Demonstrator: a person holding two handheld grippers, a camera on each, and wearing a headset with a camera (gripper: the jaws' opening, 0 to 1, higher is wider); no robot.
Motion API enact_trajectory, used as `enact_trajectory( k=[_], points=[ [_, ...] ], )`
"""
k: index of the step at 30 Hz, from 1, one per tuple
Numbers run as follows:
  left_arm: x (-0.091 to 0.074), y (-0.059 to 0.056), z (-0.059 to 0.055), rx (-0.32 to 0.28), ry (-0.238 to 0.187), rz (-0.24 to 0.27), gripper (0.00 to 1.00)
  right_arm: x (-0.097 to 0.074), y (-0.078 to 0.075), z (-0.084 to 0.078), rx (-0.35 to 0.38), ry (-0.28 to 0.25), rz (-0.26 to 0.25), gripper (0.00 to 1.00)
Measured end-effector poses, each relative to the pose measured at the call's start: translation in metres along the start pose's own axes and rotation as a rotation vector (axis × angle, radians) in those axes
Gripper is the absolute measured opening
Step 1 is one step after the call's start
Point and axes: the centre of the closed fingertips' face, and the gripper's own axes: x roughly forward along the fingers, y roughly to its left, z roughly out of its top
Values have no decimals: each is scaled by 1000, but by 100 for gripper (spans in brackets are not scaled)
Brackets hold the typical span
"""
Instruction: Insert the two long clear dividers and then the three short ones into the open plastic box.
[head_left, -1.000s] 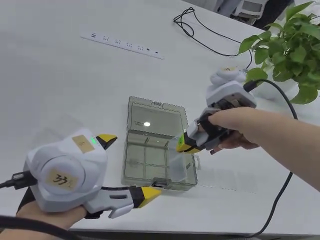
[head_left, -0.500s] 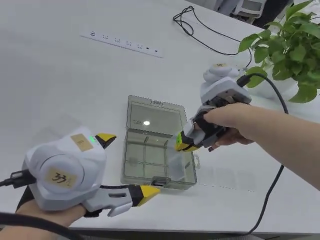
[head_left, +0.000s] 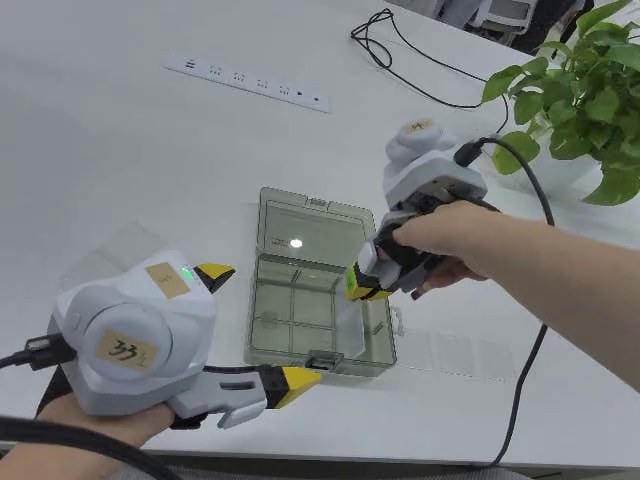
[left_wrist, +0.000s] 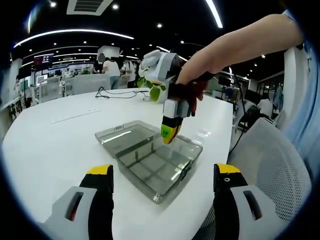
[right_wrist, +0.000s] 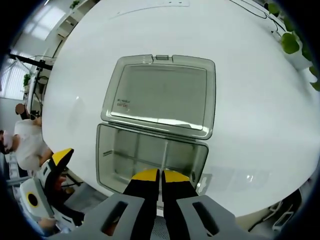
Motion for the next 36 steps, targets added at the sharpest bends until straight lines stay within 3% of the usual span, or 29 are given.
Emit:
enact_trajectory(
  k=[13, 25, 36],
  points=[
    [0, 0, -3, -2, 11, 1, 82, 12, -1, -4, -48, -11, -31, 3],
    [3, -3, -4, 6, 21, -11, 82, 15, -8, 4, -41, -18, -20, 3],
    [2, -3, -6, 9, 29, -16, 82, 18, -9, 12, -47, -30, 24, 6]
  ],
)
